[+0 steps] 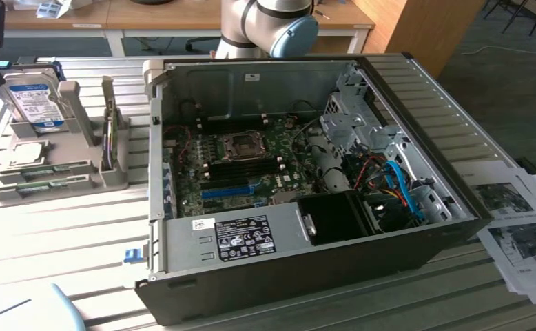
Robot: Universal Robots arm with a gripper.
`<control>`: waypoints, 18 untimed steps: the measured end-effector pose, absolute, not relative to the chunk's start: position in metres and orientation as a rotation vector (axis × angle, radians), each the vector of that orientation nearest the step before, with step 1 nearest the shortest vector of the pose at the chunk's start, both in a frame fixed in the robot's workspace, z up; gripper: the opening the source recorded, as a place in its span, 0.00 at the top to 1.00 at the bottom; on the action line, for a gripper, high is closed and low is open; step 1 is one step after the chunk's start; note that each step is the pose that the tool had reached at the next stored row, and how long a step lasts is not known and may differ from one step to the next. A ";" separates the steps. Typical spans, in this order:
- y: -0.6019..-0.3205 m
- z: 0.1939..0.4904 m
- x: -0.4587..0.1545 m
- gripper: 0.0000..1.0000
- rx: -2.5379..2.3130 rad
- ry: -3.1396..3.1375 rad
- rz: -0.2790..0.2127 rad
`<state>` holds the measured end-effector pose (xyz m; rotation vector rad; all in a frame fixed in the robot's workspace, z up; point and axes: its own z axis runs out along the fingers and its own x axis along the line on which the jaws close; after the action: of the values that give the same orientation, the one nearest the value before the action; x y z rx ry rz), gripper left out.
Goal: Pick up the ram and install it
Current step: 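Pick up the ram and move it above insertion slot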
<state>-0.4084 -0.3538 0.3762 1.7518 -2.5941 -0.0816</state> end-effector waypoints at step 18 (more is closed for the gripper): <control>-0.354 0.376 -0.408 0.91 2.005 -2.397 -0.079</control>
<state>-0.4084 -0.3538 0.3762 2.0051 -2.3969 -0.0794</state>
